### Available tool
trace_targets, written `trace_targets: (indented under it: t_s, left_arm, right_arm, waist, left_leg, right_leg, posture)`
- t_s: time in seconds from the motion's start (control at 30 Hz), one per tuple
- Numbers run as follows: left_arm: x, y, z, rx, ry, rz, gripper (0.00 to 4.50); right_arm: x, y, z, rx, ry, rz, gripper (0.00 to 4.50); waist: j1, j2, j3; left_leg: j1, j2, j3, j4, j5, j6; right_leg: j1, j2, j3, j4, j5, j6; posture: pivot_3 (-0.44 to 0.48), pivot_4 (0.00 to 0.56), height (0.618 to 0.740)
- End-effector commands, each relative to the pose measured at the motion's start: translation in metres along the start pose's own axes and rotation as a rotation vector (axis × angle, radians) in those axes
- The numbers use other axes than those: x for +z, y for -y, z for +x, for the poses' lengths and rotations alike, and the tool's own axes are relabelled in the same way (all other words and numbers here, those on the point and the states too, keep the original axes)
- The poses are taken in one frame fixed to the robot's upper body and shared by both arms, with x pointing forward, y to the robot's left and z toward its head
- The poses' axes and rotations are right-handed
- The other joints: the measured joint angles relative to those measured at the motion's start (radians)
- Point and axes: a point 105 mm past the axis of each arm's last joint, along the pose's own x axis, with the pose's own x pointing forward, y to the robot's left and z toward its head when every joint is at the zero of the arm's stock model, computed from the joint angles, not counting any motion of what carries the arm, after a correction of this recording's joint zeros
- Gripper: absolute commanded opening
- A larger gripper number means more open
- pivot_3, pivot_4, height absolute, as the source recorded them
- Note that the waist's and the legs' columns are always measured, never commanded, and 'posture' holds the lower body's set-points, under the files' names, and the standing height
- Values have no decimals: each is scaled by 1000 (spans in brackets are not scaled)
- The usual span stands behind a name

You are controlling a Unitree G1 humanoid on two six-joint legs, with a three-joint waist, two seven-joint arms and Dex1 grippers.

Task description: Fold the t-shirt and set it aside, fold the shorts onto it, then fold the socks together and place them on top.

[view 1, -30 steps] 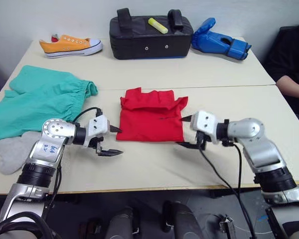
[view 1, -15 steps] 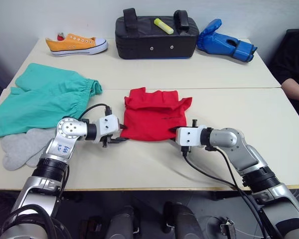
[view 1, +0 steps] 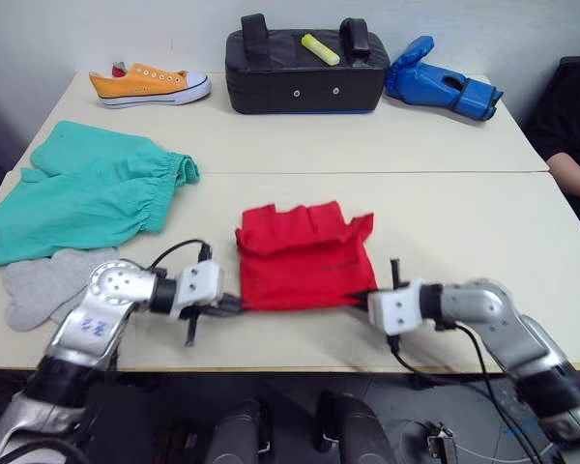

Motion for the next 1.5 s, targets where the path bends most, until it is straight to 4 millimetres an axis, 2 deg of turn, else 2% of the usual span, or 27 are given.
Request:
trace_targets:
  t_s: [0.03, 0.13, 0.3, 0.43, 0.53, 0.6, 0.7, 0.77, 0.83, 0.93, 1.0, 1.17, 1.27, 1.37, 1.5]
  left_arm:
    - [5, 13, -9, 13, -24, 36, 32]
    - [-2, 24, -8, 29, -57, 50, 32]
    - [-20, 19, 8, 164, -52, -19, 32]
    - [-31, 31, 10, 121, -22, -102, 1095]
    - [-28, 42, -5, 53, 46, -239, 2015]
    - [-22, 40, -17, 49, 92, -316, 2644]
    - [-6, 36, -45, 37, 180, -412, 2644]
    - [6, 27, -51, 34, 229, -431, 2236]
    - [18, 13, -48, 37, 269, -423, 1687]
    - [27, 0, -29, -6, 253, -381, 721]
    - [27, -3, -13, -47, 210, -344, 61]
    - [28, -14, 17, -99, 173, -311, 23]
    - [25, -26, 30, -82, 153, -278, 23]
    - [13, -49, 40, 15, 120, -296, 23]
    - [-13, -73, 38, 124, 84, -382, 23]
  right_arm:
    - [11, -11, -18, -7, -3, -22, 0]
    - [12, -18, -21, -50, -23, 16, 0]
    - [17, -24, -16, -74, -24, 78, 0]
    - [27, -35, -23, -16, 17, 158, 1062]
    - [34, -36, -40, -13, 60, 326, 2095]
    - [38, -32, -49, -28, 91, 425, 2117]
    - [43, -20, -58, -66, 159, 583, 2117]
    - [42, -10, -57, -109, 194, 653, 1727]
    - [39, -3, -50, -136, 200, 695, 1197]
    - [31, -2, -34, -132, 167, 697, 171]
    - [24, -6, -24, -115, 124, 681, 0]
    - [0, -21, -2, -77, -20, 624, 0]
    - [-8, -29, 5, -64, -53, 617, 0]
    - [-10, -33, 9, -66, -56, 626, 0]
    - [-12, -33, 12, -78, -60, 631, 0]
  waist:
    - [4, 0, 0]
    - [5, 0, 0]
    - [8, 0, 0]
    - [18, 0, 0]
    - [23, 0, 0]
    - [22, 0, 0]
    - [22, 0, 0]
    - [24, 0, 0]
    - [28, 0, 0]
    - [33, 0, 0]
    - [30, 0, 0]
    - [25, 0, 0]
    - [23, -1, -1]
    - [26, -4, -3]
    - [23, -8, -5]
  left_leg:
    - [0, 0, 0, 0, -1, 1]
    - [2, 0, -1, 0, -5, -5]
    - [1, 0, -1, 0, -5, -5]
    - [1, 0, -1, -1, -3, -1]
    - [2, 1, -1, -1, -4, 0]
    - [2, 2, -2, -1, -4, 0]
    - [2, 2, -2, -1, -4, -1]
    - [2, 2, -3, -1, -5, -2]
    - [1, 2, -3, -1, -7, -5]
    - [1, 1, -3, 0, -7, -5]
    - [0, 0, -2, 0, -7, -5]
    - [-2, 0, 1, 0, -4, 0]
    - [-1, 1, 1, 0, -4, -1]
    - [1, 1, 0, 0, -3, -1]
    - [2, 1, 0, 0, -3, 0]
  right_leg:
    - [0, 0, 0, 0, 0, 0]
    - [1, -1, 0, 0, 0, 0]
    - [0, -1, 1, 1, 0, 0]
    - [0, -1, 0, 0, 0, -1]
    - [0, -1, 1, -1, 0, -1]
    - [0, -1, 0, -1, 0, -1]
    - [0, 0, 0, 0, -1, -2]
    - [0, -1, 0, -1, -1, -3]
    - [0, -1, 0, -1, -1, -3]
    - [1, -1, -1, -1, -1, -2]
    - [1, -1, -1, -1, 0, -1]
    - [-2, 1, 0, -1, 0, -1]
    - [-1, 2, 0, -1, 0, -1]
    - [0, 2, 0, 0, 0, -1]
    - [0, 2, 0, 1, 0, -1]
  posture:
    - [0, 150, 740]
    - [0, 150, 740]
    - [0, 150, 740]
    - [0, 150, 740]
    - [0, 150, 740]
    - [0, 150, 740]
    - [0, 150, 740]
    - [0, 150, 740]
    - [0, 150, 740]
    - [0, 150, 740]
    - [0, 150, 740]
    - [0, 150, 740]
    - [0, 150, 740]
    - [0, 150, 740]
    - [0, 150, 740]
